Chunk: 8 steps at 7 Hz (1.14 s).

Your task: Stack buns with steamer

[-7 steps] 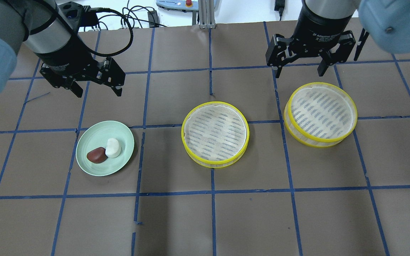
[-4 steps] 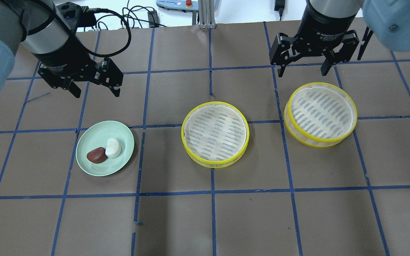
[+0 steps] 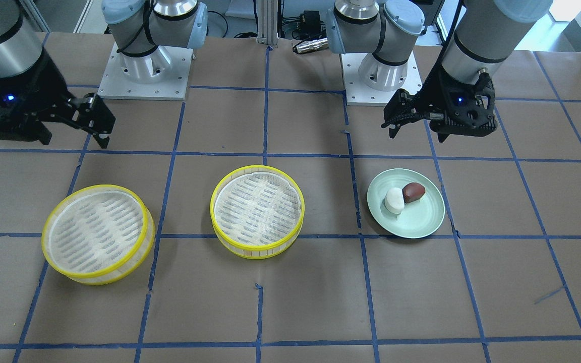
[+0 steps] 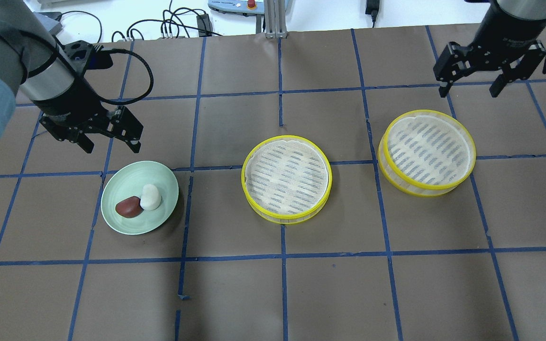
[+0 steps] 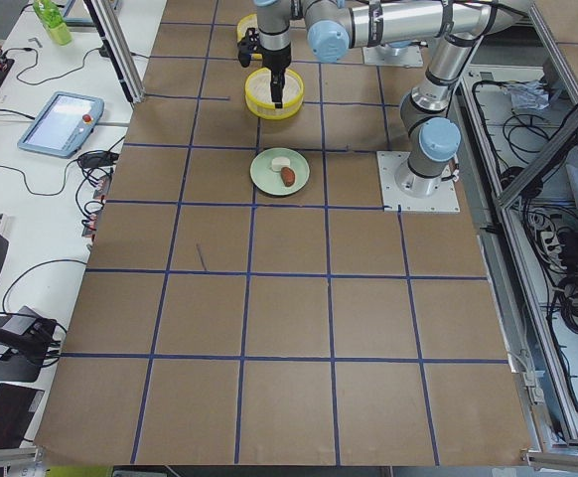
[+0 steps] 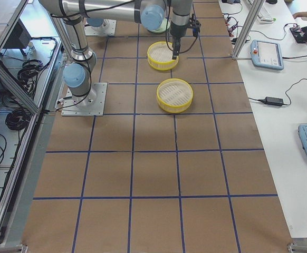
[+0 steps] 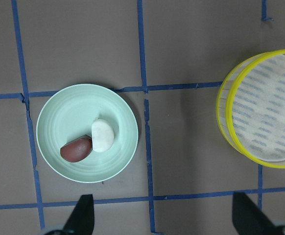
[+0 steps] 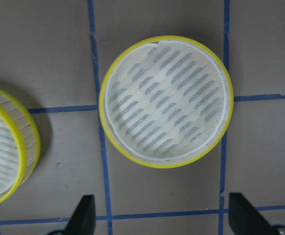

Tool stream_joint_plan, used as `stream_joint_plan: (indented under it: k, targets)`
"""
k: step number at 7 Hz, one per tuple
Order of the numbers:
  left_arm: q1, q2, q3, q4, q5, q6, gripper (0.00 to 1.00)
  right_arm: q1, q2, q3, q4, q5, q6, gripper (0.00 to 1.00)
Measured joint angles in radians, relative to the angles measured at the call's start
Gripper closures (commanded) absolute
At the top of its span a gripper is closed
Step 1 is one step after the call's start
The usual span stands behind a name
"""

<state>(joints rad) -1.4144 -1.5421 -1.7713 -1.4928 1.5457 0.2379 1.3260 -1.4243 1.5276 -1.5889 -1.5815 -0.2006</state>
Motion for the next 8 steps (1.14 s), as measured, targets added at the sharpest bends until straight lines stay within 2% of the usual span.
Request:
stream_joint_plan:
  k: [1,3,4,5,6,7,8]
  targets:
    - [0.018,-0.006,-0.085,0.088,0.001,0.029,0.02,-0.071,0.063,0.063,-0.111,0.002,-0.083,0.11]
    - [0.025,-0.065,-0.223,0.277,0.001,0.044,0.07,-0.120,0.174,0.193,-0.381,0.005,-0.143,0.19]
    - [0.026,-0.104,-0.248,0.323,0.001,0.047,0.09,-0.127,0.222,0.225,-0.471,0.004,-0.158,0.34]
    - [0.026,-0.133,-0.258,0.343,0.001,0.049,0.13,-0.136,0.257,0.237,-0.522,0.004,-0.173,0.67]
    - [0.026,-0.159,-0.268,0.350,0.002,0.050,0.13,-0.144,0.276,0.241,-0.543,0.003,-0.182,0.87]
    - [0.026,-0.185,-0.281,0.363,0.002,0.051,0.14,-0.149,0.283,0.242,-0.548,0.001,-0.185,0.91]
    - [0.026,-0.209,-0.289,0.385,0.003,0.051,0.21,-0.153,0.285,0.242,-0.549,0.000,-0.187,0.91]
